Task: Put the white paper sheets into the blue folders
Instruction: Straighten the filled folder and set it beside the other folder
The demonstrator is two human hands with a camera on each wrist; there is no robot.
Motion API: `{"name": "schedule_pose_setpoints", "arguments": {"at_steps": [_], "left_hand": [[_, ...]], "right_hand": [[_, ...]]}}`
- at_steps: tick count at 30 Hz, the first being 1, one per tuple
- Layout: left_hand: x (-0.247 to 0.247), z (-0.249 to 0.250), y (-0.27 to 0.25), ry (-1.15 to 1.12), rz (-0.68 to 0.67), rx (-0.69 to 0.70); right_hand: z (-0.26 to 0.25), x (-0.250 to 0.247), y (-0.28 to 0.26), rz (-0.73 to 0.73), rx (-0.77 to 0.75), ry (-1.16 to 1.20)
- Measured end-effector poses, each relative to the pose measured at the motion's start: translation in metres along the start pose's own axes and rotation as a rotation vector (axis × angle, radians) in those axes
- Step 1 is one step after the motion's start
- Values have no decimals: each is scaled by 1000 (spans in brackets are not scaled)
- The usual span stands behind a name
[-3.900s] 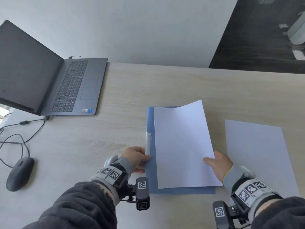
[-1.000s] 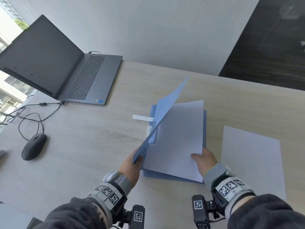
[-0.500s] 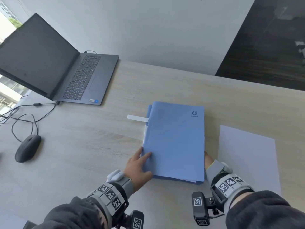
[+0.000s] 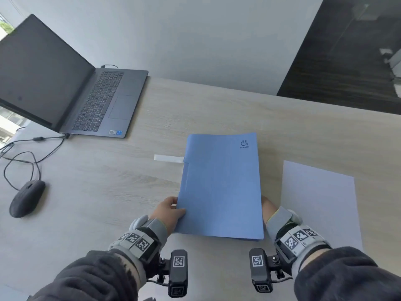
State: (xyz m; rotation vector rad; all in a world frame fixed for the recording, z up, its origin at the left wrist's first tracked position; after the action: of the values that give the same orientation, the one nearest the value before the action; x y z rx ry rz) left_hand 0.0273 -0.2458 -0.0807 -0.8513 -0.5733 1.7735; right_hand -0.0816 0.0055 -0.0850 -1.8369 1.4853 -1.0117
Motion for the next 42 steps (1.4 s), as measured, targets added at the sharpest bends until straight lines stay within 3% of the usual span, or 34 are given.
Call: {"name": "schedule_pose_setpoints", "arguments": {"at_steps": [5,13,23,30,32,35,38,42], "left_hand": [[-3,0,-2,-42,16,-32],[-3,-5,1,-130,-1,-53],[-2,5,-6,-129,-51,7],[-2,16,-7,193,-77,109],[-6,28,-9,305,23,191],[-18,55,-15,618,283,422],[-23,80,-18,951,341,560],[-33,86,-2,1132,211,425]], "right_hand": [[-3,-25,-10,163,-199,-210],[-11,-28,-20,139,-334,-162],[-4,-18,-25,47,-128,-32],[0,-19,-26,94,-168,-74],[-1,-26,-27,102,-179,-86],[-2,-31,-29,76,-177,-152],[-4,-33,-32,45,-186,-222],[-4,-33,-35,8,-195,-263]]}}
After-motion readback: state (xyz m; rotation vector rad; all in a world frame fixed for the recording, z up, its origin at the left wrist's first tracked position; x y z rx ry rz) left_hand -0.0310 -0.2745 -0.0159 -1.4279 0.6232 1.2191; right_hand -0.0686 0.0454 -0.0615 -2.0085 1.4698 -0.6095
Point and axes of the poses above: each hand's wrist, its own y-axis towards the middle knuckle, its own x-axis out of the palm, z = x × y, the point moved 4 cm from there along y, towards the middle knuckle, and after that the axes turned 2 degrees about x, right-handed, at the moved point
